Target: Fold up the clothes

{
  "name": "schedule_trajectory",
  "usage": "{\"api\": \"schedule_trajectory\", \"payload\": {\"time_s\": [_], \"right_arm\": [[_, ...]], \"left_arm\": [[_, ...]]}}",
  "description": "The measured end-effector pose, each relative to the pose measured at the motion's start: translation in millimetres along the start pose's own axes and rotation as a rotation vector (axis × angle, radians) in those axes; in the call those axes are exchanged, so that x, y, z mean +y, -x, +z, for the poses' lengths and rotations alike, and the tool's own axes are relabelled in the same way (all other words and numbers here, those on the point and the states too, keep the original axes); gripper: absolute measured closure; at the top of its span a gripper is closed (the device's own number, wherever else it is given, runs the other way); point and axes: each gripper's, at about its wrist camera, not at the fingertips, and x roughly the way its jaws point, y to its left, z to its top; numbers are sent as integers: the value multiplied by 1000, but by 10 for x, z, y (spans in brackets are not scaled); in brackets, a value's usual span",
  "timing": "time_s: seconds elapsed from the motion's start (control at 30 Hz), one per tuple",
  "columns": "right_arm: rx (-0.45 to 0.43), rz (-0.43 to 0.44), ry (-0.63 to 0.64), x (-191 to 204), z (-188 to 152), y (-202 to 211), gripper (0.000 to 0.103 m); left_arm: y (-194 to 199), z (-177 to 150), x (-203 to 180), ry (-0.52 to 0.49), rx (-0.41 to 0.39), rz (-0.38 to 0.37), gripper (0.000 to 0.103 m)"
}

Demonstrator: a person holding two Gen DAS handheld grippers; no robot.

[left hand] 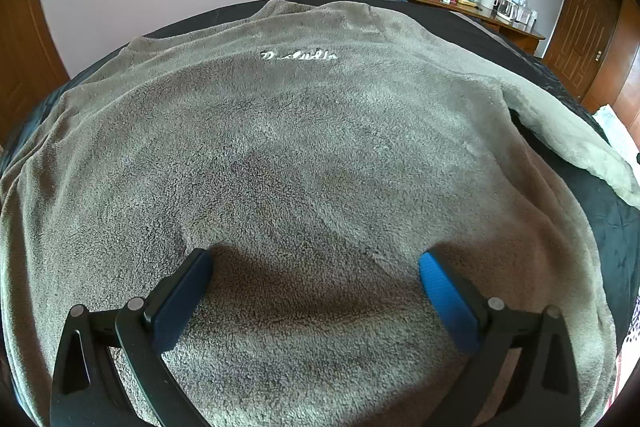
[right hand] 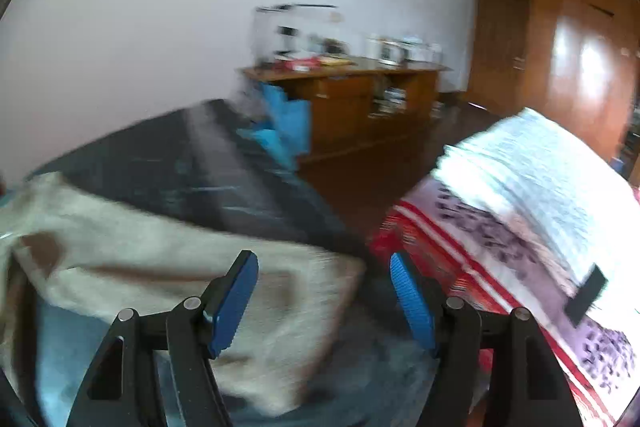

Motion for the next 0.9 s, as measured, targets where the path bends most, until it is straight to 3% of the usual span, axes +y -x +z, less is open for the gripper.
{"api": "schedule_trajectory", "payload": {"time_s": [0.13, 0.23, 0.43, 0.5, 0.63, 0.8, 0.9], "right_arm": [[39, 142, 125, 528, -46, 81, 27], [113, 198, 152, 801, -78, -111, 27], [223, 132, 162, 861, -116, -511, 27], [231, 109, 164, 789, -70, -572, 26], [252, 49, 154, 678, 32, -721, 15], [244, -52, 222, 792, 137, -783, 13], [235, -108, 261, 904, 192, -731, 13]], "left_arm": [[6, -2, -2, 2, -1, -2, 0], [19, -8, -7, 4, -2, -3, 0], [21, 0, -10, 4, -2, -3, 0], [22, 3, -11, 3, -2, -3, 0], [25, 3, -5, 1, -2, -4, 0], [59, 9, 37, 12, 4, -23, 0], [175, -16, 95, 33, 9, -79, 0]]}}
